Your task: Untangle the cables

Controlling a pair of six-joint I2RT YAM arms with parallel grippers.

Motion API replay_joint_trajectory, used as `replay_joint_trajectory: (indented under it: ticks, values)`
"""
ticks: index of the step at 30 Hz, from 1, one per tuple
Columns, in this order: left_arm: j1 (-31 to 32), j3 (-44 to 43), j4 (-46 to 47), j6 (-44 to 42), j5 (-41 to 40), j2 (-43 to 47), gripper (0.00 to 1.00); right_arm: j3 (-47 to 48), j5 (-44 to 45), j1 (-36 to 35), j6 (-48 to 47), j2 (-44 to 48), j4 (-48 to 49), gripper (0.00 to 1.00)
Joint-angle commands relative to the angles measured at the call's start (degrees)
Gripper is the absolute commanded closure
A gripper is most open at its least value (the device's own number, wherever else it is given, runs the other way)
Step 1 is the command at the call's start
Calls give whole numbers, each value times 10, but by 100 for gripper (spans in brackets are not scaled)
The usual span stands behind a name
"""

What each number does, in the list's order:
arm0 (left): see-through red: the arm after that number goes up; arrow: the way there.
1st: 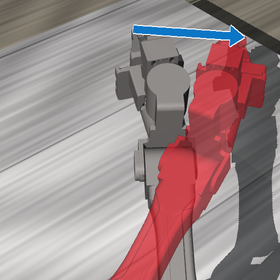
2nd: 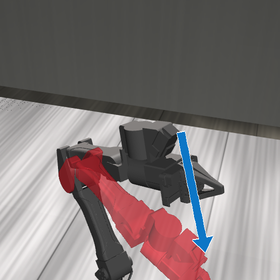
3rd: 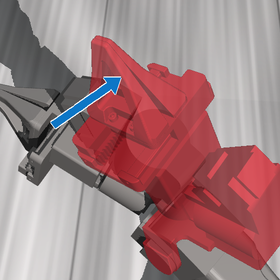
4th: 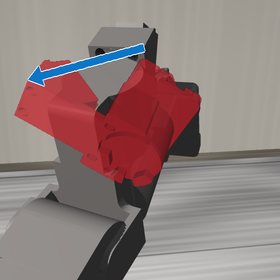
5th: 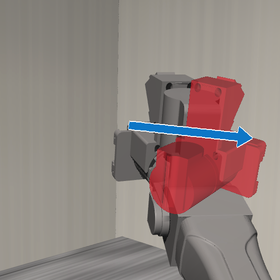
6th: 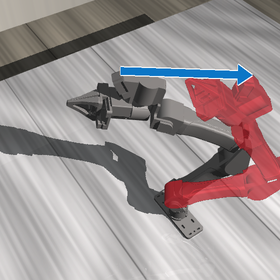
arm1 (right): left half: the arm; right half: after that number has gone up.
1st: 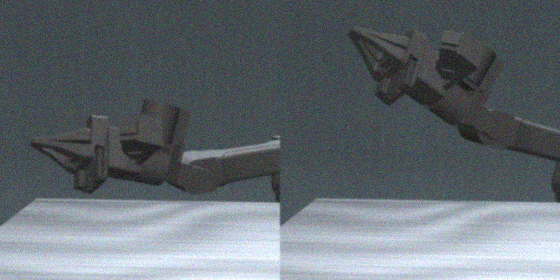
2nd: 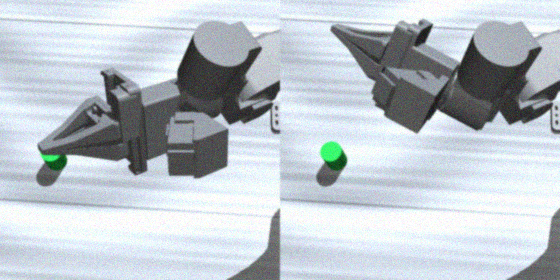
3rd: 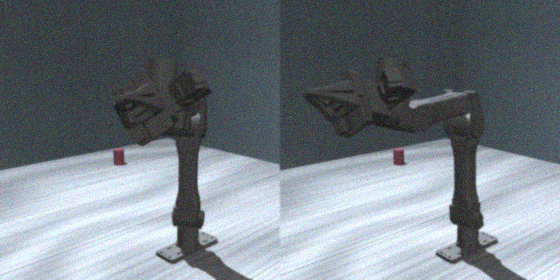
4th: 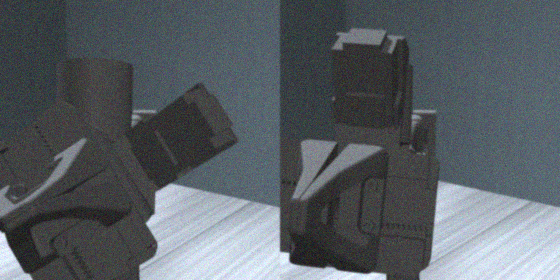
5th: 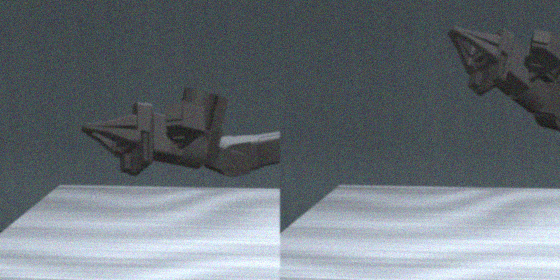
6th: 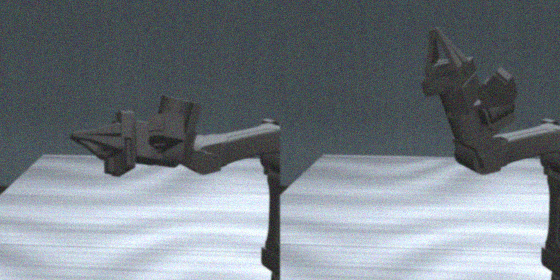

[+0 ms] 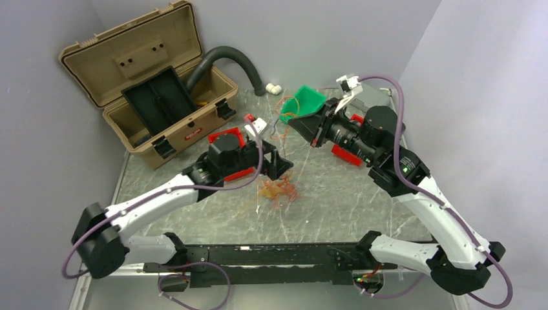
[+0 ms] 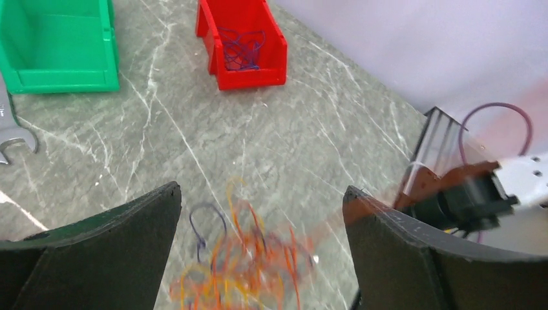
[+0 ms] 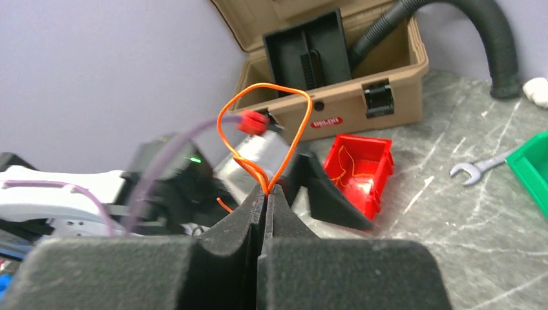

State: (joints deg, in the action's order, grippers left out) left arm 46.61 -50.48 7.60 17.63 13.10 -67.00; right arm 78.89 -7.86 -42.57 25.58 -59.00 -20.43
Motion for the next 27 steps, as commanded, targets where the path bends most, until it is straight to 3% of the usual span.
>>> replay_joint_trajectory:
  ticks: [1,4,8,12,16,27]
  values:
    - [4,-32,110,16,-8,-95,5,59,-4,0,17,4,43,100]
    - [7,-29,142,66,20,-161,16,102,51,0,-4,7,24,100]
    - [18,53,162,108,-63,-192,33,171,176,0,-41,17,-1,100]
    - [20,149,193,135,-90,-179,41,208,272,0,-86,29,12,100]
    - [22,218,185,138,-121,-111,50,240,345,0,-128,16,-7,100]
    - [22,260,34,113,-157,12,49,239,491,0,-223,-2,13,100]
